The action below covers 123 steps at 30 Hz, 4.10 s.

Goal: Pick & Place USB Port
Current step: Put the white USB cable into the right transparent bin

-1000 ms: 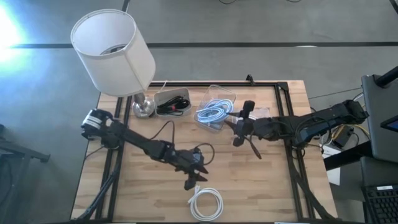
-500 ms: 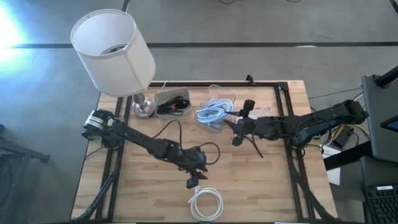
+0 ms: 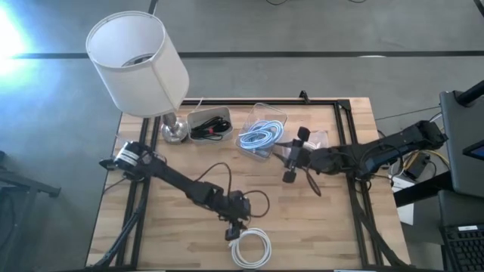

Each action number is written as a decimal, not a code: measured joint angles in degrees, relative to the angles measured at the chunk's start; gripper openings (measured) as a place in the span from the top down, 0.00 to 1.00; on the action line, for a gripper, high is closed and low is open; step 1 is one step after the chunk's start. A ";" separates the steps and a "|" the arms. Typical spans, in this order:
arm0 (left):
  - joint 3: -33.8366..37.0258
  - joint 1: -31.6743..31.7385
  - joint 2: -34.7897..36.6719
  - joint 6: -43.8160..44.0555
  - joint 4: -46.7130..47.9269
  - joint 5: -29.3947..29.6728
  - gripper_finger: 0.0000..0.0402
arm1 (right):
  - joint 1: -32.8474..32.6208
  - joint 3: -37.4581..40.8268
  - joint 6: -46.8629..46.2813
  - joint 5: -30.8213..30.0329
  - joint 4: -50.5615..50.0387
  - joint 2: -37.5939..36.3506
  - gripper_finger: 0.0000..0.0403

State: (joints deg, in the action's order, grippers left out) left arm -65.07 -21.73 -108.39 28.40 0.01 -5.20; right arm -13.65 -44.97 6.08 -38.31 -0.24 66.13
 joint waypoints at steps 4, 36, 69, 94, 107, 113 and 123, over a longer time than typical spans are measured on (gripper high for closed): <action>-0.68 -1.17 -0.87 0.21 -2.53 0.01 0.56 | -2.02 0.37 -2.02 0.48 0.03 0.00 0.63; -8.32 -6.61 -7.42 1.39 0.57 12.60 0.61 | -16.99 2.03 -7.37 2.80 0.03 0.00 0.63; -4.95 -6.47 -7.21 -6.21 2.15 26.77 0.96 | -16.94 2.03 -1.79 2.78 1.15 0.00 0.63; -16.45 -6.41 -5.74 -39.89 2.25 75.79 0.95 | -16.72 -0.11 -15.97 2.76 1.02 9.59 0.63; -17.95 -6.73 -5.72 -42.02 1.84 76.95 0.95 | -16.57 -4.18 -9.85 -4.06 -0.04 16.08 0.60; -17.95 -7.78 -5.67 -43.63 -0.01 77.29 0.95 | -16.39 -4.44 -9.09 -7.69 -2.32 17.27 0.58; -17.95 -9.28 -5.67 -48.75 -5.44 77.51 0.95 | -15.70 -4.44 -8.83 -8.17 -2.82 17.18 0.57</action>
State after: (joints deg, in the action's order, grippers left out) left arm -83.02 -31.01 -114.06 -20.35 -5.42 72.31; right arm -29.34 -49.41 -2.75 -46.48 -3.06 83.31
